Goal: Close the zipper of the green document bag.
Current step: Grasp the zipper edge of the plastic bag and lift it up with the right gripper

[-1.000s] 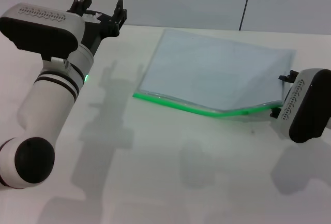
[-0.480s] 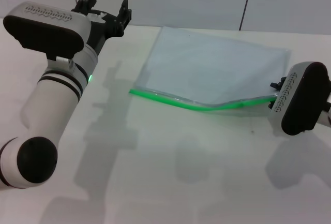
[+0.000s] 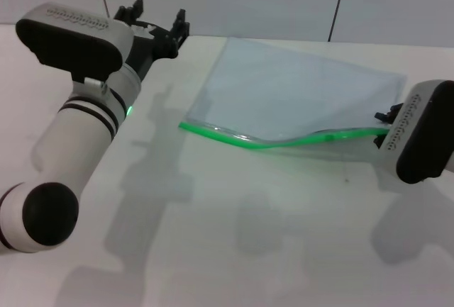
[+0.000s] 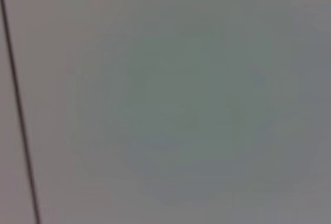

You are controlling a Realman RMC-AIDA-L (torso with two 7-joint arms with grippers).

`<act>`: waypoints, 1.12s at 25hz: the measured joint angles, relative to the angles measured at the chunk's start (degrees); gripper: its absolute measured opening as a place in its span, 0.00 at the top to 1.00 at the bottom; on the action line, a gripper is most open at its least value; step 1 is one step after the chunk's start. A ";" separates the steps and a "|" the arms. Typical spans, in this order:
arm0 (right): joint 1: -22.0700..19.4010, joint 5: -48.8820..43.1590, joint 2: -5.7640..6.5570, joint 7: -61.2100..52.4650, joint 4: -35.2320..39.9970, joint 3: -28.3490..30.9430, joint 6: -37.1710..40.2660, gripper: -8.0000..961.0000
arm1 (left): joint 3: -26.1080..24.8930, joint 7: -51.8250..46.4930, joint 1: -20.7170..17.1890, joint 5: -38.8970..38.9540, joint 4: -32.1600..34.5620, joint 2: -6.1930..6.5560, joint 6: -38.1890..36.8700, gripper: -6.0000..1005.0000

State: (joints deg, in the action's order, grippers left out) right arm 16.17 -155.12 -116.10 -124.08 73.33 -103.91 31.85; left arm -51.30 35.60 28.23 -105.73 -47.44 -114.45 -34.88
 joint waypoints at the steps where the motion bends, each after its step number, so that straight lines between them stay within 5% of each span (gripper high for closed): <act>1: -0.75 -0.01 0.01 -0.01 1.62 0.25 0.76 0.79 | -0.01 0.00 0.05 -0.01 -0.66 0.32 1.29 0.27; 11: -3.60 0.45 -0.04 -0.02 8.69 2.83 5.03 0.88 | -0.03 0.06 0.12 -8.58 -9.07 3.75 15.20 0.27; 28: -4.23 0.78 0.08 -0.02 11.43 4.88 7.73 0.93 | -0.91 1.04 0.04 -18.25 -16.15 4.25 27.20 0.27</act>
State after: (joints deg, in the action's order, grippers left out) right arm 11.94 -154.33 -116.01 -124.10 84.76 -99.03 39.58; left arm -52.21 36.64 28.27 -123.98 -63.59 -110.20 -7.68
